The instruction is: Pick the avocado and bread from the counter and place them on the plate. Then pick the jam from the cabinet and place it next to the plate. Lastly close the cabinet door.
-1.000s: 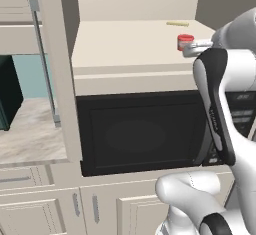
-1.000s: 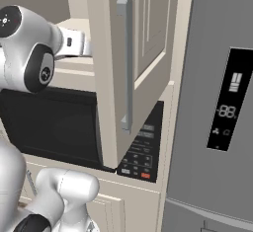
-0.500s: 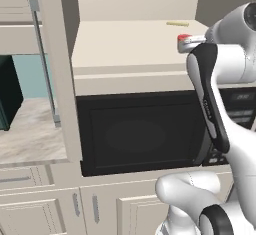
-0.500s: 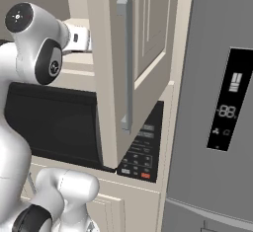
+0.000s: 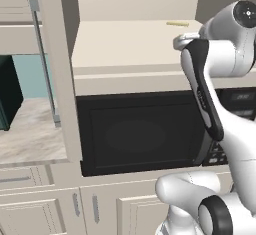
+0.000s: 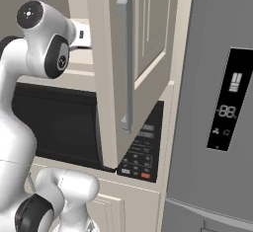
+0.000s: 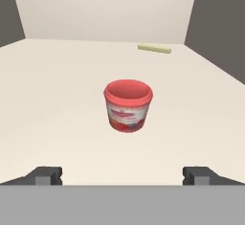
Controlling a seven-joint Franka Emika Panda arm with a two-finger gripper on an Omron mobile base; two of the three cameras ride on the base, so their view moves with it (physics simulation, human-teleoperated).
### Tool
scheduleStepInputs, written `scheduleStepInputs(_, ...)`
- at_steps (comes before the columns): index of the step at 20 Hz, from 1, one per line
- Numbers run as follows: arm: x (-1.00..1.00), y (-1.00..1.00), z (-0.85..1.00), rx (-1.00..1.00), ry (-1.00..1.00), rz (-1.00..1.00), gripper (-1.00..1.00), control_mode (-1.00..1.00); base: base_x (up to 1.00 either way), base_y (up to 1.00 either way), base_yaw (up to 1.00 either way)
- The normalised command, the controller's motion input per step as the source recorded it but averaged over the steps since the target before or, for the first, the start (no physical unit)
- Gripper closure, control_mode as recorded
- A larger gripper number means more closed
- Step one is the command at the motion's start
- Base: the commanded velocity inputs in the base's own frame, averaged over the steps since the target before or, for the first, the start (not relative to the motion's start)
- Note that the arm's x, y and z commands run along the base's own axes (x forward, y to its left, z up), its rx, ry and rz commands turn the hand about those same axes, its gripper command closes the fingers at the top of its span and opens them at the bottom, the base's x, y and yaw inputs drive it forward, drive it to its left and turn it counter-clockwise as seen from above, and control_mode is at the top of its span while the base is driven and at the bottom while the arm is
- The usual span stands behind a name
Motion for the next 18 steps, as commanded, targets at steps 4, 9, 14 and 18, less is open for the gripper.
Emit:
scheduleStepInputs(4, 0.25, 0.00, -0.04, 0.00, 0.00, 0.00, -1.00, -1.00, 0.00, 0.00, 0.00)
scheduleStepInputs(9, 0.25, -0.04, -0.02, 0.00, 0.00, 0.00, -1.00, -1.00, 0.00, 0.00, 0.00)
scheduleStepInputs(14, 0.21, -0.08, -0.03, 0.00, 0.00, 0.00, -1.00, -1.00, 0.00, 0.00, 0.00)
scheduleStepInputs(18, 0.11, -0.06, -0.13, 0.00, 0.00, 0.00, -1.00, -1.00, 0.00, 0.00, 0.00)
